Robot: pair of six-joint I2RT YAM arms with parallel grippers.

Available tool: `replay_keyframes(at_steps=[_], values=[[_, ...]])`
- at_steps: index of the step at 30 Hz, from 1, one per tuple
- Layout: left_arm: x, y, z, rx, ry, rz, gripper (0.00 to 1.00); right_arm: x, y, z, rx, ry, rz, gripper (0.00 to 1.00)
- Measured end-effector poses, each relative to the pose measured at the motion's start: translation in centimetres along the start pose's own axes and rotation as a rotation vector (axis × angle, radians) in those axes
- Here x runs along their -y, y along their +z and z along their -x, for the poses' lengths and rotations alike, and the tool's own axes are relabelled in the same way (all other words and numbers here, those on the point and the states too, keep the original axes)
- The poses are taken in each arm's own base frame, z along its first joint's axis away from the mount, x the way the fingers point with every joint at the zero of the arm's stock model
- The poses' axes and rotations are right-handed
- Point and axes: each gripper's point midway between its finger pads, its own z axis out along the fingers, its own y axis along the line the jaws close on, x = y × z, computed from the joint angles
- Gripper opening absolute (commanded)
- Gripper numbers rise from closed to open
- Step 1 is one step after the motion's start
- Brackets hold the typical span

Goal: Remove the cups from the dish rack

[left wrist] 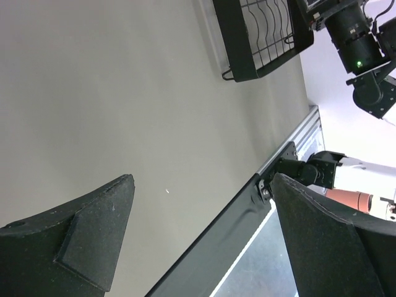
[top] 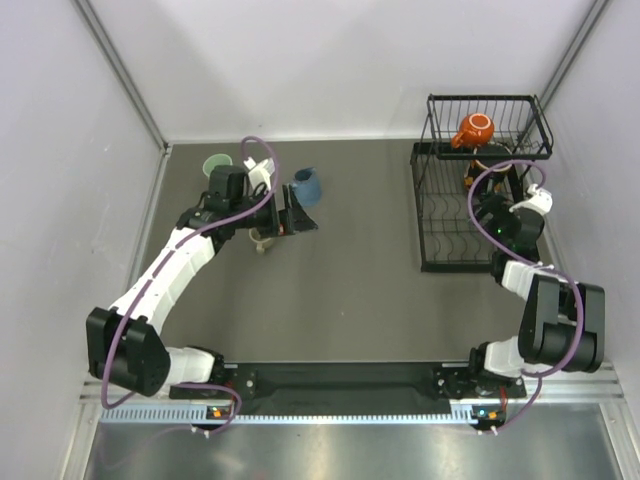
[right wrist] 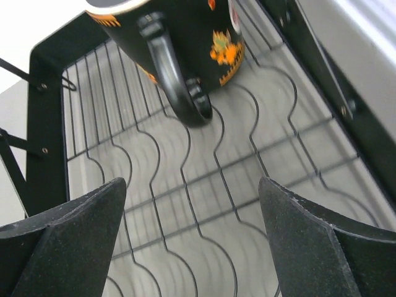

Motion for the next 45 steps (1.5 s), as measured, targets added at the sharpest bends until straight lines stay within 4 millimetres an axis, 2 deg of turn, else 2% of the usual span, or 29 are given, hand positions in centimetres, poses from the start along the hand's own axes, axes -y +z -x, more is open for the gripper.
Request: replay_keyframes(at_steps=[3, 10, 15, 24, 28, 29, 34, 39, 45], values=[[0.0, 0.0, 0.0, 0.000, 0.001, -0.004, 0.99, -0.2, 0.4, 0.7, 0.025, -0.028, 0.010, 0.85], [0.4, 0.0, 0.0, 0.002, 0.003, -0.027, 0.98, -1.2, 2.8, 2.0, 0.024, -0.088, 0.056, 0.80], [0.3, 0.1, -0.2, -0.003, -0.003, -0.027, 0.99, -1.5, 4.5, 2.8, 0.014, -0.094, 0.085, 0.73], [0.2, 0.1, -0.1, 0.001, -0.006, -0.027, 0.99, -1.3, 5.8, 2.1, -0.042, -0.086, 0.095, 0.64], [0.2, 0.0, 0.2, 0.010, -0.013, -0.027, 0.99, -1.3, 6.2, 1.8, -0.052, -0.084, 0.101, 0.52], [0.1, 0.0, 0.3, 0.013, -0.013, -0.026, 0.99, -1.2, 6.3, 1.7, -0.056, -0.084, 0.101, 0.45], [0.1, -0.1, 0.6, 0.025, -0.008, -0.028, 0.99, -1.0, 6.4, 1.5, -0.060, -0.081, 0.098, 0.28], [0.1, -0.1, 0.8, 0.032, -0.004, -0.031, 0.99, -1.3, 6.3, 1.6, -0.056, -0.114, 0.117, 0.01], [0.2, -0.1, 1.0, 0.037, -0.007, -0.038, 0.98, -1.1, 5.1, 2.2, -0.053, -0.152, 0.108, 0.00]])
